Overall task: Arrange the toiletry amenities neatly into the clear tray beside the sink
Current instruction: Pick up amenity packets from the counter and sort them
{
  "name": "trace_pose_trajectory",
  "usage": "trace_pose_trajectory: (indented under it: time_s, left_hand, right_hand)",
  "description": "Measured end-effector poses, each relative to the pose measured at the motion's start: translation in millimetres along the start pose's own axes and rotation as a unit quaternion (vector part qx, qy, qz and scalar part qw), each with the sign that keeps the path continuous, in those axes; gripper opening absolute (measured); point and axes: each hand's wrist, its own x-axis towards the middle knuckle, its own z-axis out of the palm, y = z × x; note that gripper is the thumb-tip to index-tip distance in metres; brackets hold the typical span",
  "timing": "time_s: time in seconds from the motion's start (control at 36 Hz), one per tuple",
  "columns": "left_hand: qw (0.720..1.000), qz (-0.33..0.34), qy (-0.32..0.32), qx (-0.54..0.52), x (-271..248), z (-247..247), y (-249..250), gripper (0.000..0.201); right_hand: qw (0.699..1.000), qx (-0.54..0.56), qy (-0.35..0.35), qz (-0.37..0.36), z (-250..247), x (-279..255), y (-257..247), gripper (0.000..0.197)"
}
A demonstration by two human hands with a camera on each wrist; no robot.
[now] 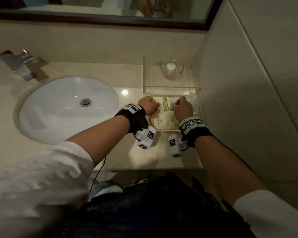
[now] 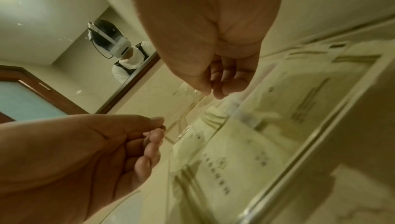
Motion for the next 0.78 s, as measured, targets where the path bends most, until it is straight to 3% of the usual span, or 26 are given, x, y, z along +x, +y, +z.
trace_pose_trajectory:
  time_s: [0.25, 0.44, 0.61, 0.78]
  left_hand:
    - [0.993, -0.012, 0.080, -0.087, -15.6, -74.8, -31.3, 0.032]
    - [0.983, -0.036, 0.164, -0.077, -30.9, -141.4, -68.0, 0.022]
    - [0.979, -0.053, 0.180, -0.085, -44.5, -198.9, -97.4, 0.024]
    - [0.974, -0.067, 0.195, -0.099, -56.4, -255.0, -118.2, 0.026]
  right_hand:
    - [0.994, 0.064, -0.054, -0.066, 51.9, -5.5, -74.0, 0.011]
    - [0.977, 0.165, -0.135, -0.028, 94.6, -12.3, -135.8, 0.015]
    - [0.974, 0.161, -0.158, -0.024, 130.0, -21.9, -187.1, 0.007]
    - [0.968, 0.103, -0.217, -0.072, 163.5, -34.4, -241.5, 0.010]
